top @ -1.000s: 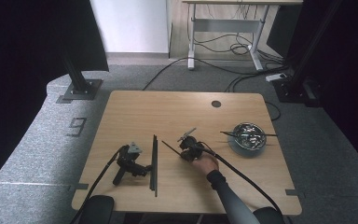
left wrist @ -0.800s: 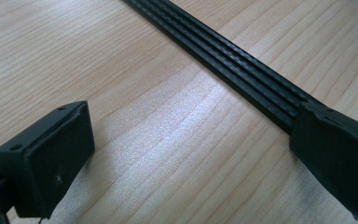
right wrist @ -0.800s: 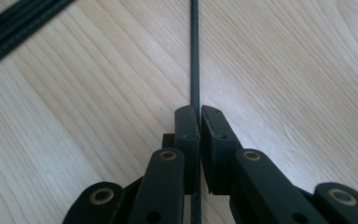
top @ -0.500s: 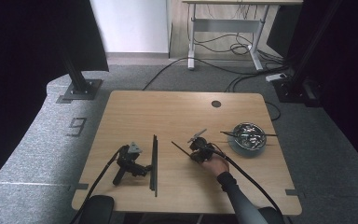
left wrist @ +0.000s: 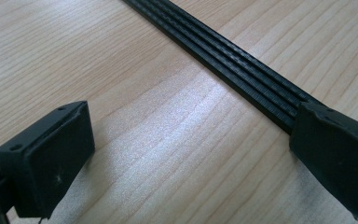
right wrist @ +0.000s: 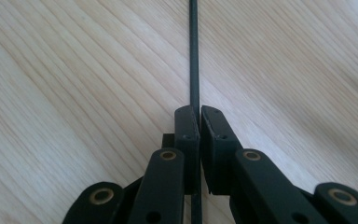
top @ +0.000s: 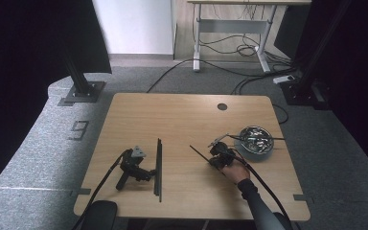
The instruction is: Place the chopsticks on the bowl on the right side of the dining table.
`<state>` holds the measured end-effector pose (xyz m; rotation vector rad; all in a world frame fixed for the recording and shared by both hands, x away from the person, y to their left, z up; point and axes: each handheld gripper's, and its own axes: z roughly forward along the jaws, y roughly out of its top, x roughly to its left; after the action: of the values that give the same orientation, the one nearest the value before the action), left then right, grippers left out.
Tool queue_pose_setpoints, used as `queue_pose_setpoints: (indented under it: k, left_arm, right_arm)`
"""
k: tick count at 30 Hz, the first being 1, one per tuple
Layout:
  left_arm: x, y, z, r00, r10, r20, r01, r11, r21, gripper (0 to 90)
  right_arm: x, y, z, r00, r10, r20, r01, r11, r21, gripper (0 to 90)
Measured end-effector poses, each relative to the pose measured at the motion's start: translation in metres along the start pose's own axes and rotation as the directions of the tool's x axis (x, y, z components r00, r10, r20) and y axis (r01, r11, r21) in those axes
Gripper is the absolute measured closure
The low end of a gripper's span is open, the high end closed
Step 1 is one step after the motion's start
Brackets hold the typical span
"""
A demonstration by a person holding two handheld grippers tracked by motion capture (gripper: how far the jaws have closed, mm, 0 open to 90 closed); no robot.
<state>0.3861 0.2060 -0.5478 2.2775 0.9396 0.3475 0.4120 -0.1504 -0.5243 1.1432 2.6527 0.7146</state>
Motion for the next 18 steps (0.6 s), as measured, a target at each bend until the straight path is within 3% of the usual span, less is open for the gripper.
queue_pose_setpoints:
  k: [18]
  left_arm:
    - [0.000, 0.000, 0.000, 1.0000, 0.002, 0.000, -0.002, 1.0000, 0.002, 0.0]
  right_arm:
    - [-0.032, -0.039, -0.023, 0.9966, 0.072, 0.039, -0.072, 0.997, 0.013, 85.4]
